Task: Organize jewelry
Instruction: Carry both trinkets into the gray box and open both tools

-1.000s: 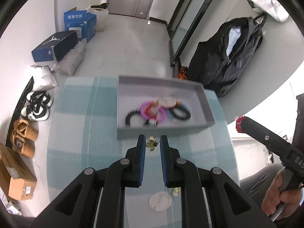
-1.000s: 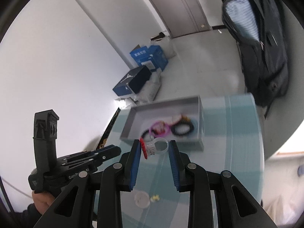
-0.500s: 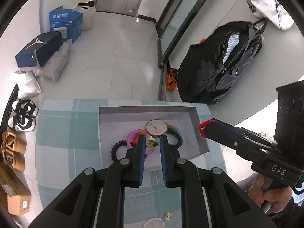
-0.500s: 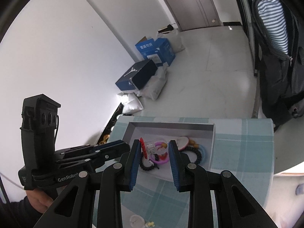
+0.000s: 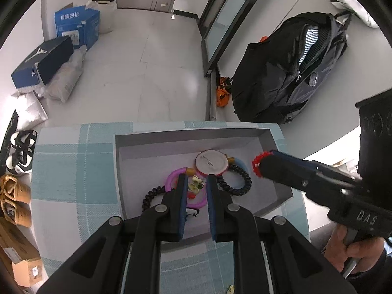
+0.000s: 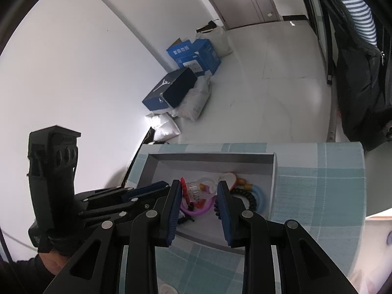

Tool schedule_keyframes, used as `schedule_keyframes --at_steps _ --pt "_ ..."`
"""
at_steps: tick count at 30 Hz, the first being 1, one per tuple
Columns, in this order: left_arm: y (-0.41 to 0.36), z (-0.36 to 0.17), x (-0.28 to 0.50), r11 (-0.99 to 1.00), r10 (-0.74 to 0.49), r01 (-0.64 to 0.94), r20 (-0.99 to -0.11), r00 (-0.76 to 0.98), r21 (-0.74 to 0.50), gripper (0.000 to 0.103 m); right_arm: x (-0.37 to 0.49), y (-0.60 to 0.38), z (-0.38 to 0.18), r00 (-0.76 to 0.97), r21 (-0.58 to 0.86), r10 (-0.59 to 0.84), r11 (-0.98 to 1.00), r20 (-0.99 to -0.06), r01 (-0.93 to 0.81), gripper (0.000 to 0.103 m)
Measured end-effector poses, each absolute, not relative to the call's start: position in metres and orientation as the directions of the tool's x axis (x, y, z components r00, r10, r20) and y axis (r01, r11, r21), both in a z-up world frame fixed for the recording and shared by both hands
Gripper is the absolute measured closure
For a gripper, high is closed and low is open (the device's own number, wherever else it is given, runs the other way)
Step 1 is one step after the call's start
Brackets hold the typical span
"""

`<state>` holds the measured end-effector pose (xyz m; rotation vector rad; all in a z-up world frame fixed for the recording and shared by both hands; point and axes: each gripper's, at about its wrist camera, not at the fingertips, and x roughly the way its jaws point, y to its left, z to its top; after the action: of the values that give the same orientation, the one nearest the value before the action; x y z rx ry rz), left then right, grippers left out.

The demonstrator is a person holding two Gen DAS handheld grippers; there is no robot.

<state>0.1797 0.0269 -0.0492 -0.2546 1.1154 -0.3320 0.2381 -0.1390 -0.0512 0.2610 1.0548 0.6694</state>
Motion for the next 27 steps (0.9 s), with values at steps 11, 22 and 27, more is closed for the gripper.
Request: schedule_keyframes --at_steps 11,22,27 --pt "0.028 -0.051 0.187 0.905 -0.423 0.131 -0.817 0.393 -0.405 0.092 0.24 -0.137 -0.058 0.308 0.505 0.615 0.78 -0.725 -0.368 0.074" --pt "0.032 -0.046 0.187 0.886 -0.451 0.106 -0.791 0.414 -0.451 0.036 0.237 -0.151 -0.052 0.355 0.522 0.613 0.789 -0.706 -0.324 0.044" --pt "0.038 -0.038 0.182 0.897 -0.426 0.097 -0.784 0.451 -0.432 0.035 0.235 -0.166 -0.048 0.384 0.53 0.605 0.796 -0.698 -0.291 0.043"
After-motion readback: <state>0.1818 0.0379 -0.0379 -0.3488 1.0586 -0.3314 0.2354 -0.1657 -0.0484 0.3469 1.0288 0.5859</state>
